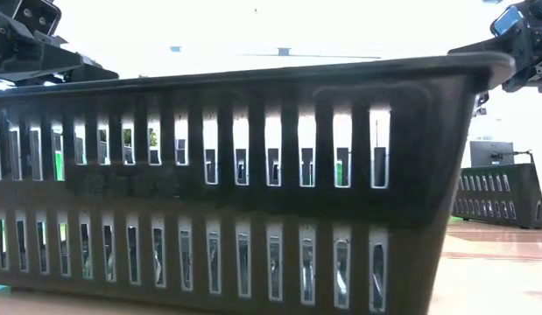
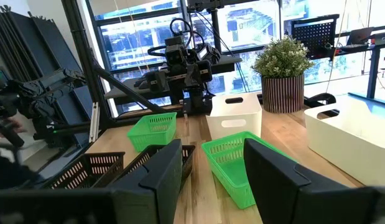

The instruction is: Stack baskets by color

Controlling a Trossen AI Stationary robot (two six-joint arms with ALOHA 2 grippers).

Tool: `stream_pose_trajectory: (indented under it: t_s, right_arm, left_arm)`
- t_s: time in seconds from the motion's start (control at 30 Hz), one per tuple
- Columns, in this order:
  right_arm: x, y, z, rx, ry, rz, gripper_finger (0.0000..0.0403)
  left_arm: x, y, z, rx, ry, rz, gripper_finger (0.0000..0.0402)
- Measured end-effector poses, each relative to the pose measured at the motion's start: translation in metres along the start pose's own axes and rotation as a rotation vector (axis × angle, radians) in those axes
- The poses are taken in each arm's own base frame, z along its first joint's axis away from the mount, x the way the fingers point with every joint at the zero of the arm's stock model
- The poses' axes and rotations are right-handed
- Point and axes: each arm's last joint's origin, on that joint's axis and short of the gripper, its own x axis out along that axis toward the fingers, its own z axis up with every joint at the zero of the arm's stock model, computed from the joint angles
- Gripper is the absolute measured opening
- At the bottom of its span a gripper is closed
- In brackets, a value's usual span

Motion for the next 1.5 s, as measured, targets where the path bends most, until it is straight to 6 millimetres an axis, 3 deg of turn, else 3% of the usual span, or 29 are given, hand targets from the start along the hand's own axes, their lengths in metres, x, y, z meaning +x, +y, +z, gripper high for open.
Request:
stream_pose_trajectory:
  t_s: [0.6, 1.0, 1.3, 1.5]
  right_arm:
    - [0.0, 0.0, 0.0, 0.0, 0.0, 0.0, 0.0161]
    - [0.0, 0.0, 0.0, 0.0, 0.0, 0.0, 0.0161]
    - [0.0, 0.0, 0.0, 0.0, 0.0, 0.0, 0.0161]
    - [0.0, 0.0, 0.0, 0.0, 0.0, 0.0, 0.0161]
  left_arm:
    - [0.0, 0.002, 0.002, -0.018, -0.019, 0.058, 0.0259]
    - [0.0, 0.002, 0.009, -0.294, -0.099, 0.051, 0.0259]
    - [-0.006, 0.006, 0.033, -0.365, -0.33, 0.081, 0.0259]
    - [-0.008, 0.009, 0.06, -0.297, -0.355, 0.145, 0.0259]
